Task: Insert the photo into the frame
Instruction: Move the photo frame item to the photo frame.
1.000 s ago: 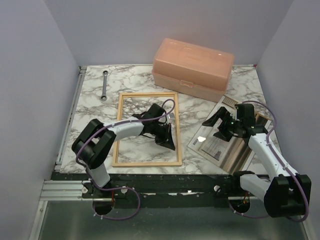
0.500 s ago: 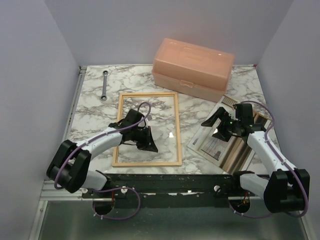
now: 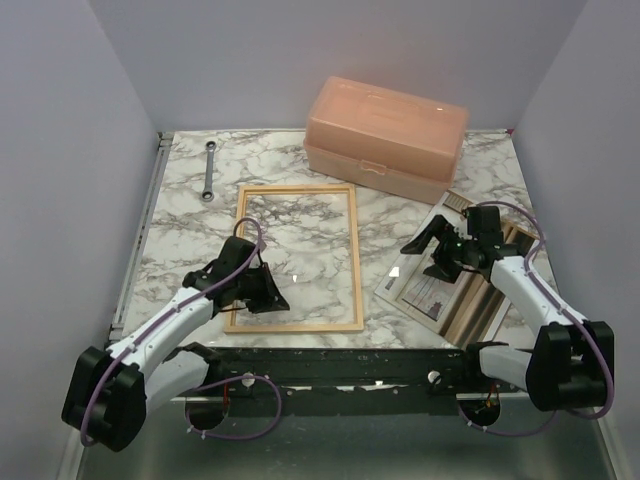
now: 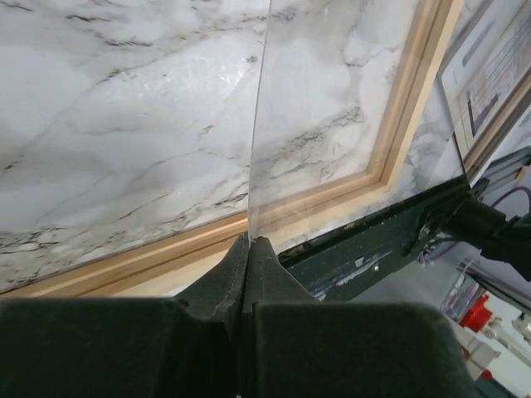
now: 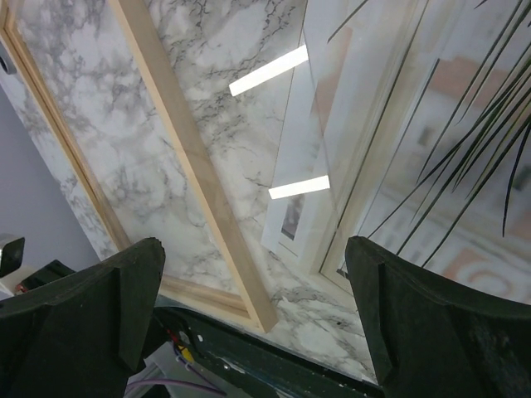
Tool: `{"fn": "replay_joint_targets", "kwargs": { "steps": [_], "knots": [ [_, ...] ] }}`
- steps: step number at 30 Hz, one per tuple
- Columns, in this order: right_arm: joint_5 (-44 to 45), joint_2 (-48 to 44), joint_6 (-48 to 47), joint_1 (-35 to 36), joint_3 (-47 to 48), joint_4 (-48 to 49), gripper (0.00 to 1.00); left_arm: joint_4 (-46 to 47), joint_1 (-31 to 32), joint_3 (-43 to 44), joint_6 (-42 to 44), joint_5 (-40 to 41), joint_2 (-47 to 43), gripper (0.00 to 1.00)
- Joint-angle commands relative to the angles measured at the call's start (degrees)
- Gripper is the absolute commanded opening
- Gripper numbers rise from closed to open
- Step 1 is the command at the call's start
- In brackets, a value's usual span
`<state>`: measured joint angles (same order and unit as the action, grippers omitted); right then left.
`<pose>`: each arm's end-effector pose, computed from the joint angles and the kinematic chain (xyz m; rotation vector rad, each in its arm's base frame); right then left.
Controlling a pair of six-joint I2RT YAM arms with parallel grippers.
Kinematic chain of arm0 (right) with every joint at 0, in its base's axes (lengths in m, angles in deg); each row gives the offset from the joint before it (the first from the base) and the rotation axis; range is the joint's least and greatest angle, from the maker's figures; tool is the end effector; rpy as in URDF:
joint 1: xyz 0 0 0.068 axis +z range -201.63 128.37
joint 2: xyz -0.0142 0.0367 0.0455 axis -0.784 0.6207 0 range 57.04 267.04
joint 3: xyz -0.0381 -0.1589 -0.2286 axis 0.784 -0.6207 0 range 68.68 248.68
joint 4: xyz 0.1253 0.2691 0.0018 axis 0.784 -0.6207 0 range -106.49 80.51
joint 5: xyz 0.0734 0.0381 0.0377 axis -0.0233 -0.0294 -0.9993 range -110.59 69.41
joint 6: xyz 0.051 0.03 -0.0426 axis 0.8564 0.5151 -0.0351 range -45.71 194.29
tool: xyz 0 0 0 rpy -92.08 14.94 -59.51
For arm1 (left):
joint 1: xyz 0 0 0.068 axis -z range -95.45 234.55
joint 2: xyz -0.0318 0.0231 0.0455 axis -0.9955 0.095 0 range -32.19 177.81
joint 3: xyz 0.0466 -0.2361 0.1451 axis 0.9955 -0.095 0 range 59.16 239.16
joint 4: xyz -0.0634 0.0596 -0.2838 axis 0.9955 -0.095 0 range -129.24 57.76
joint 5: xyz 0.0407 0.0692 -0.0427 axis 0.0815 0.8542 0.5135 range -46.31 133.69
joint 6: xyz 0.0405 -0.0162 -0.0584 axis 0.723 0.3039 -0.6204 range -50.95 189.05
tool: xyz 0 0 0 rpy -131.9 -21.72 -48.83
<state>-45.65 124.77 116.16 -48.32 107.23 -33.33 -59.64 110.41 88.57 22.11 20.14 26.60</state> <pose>0.2682 0.0412 0.1774 0.6704 2.4971 0.8602 0.1921 -0.1202 0.1518 -0.3359 2.7431 -0.9513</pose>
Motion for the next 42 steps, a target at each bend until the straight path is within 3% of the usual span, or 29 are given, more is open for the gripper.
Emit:
{"fn": "replay_joint_targets", "kwargs": {
  "steps": [1,10,13,16,18,20,32,38,42],
  "knots": [
    [-1.2,1.5,-2.3,0.0,0.0,1.6,1.0,-6.0,-2.3,0.1,-0.1,7.2,-3.9,0.0],
    [-3.4,5.1,-4.3,0.0,-1.2,3.2,1.0,-13.0,-3.8,2.8,2.1,11.8,-5.9,0.02],
    [-4.6,5.7,-4.7,0.0,-1.7,3.8,1.0,-15.0,-3.9,4.2,2.4,13.4,-5.9,0.22],
    [-5.5,6.3,-5.1,0.0,-2.3,4.6,1.0,-16.3,-3.9,5.6,3.6,14.2,-6.1,0.64],
    [-7.2,6.7,-5.6,0.0,-2.7,5.6,1.0,-17.0,-3.9,6.5,4.1,14.6,-6.2,0.77],
    [-8.9,6.7,-6.0,0.0,-3.3,7.0,1.0,-17.5,-3.9,7.2,4.4,15.1,-6.4,0.84],
    [-17.9,10.6,-5.0,0.2,-6.6,17.5,0.95,-15.5,-3.8,9.1,7.4,9.8,-10.1,0.87],
    [-21.3,15.1,-2.2,0.3,-8.4,27.0,0.81,-9.8,-3.8,8.8,7.6,1.7,-13.7,0.87],
    [-22.7,18.6,-2.0,0.3,-7.7,30.0,0.77,-4.8,-3.9,8.2,7.3,-4.7,-15.7,0.88]
  ]
}}
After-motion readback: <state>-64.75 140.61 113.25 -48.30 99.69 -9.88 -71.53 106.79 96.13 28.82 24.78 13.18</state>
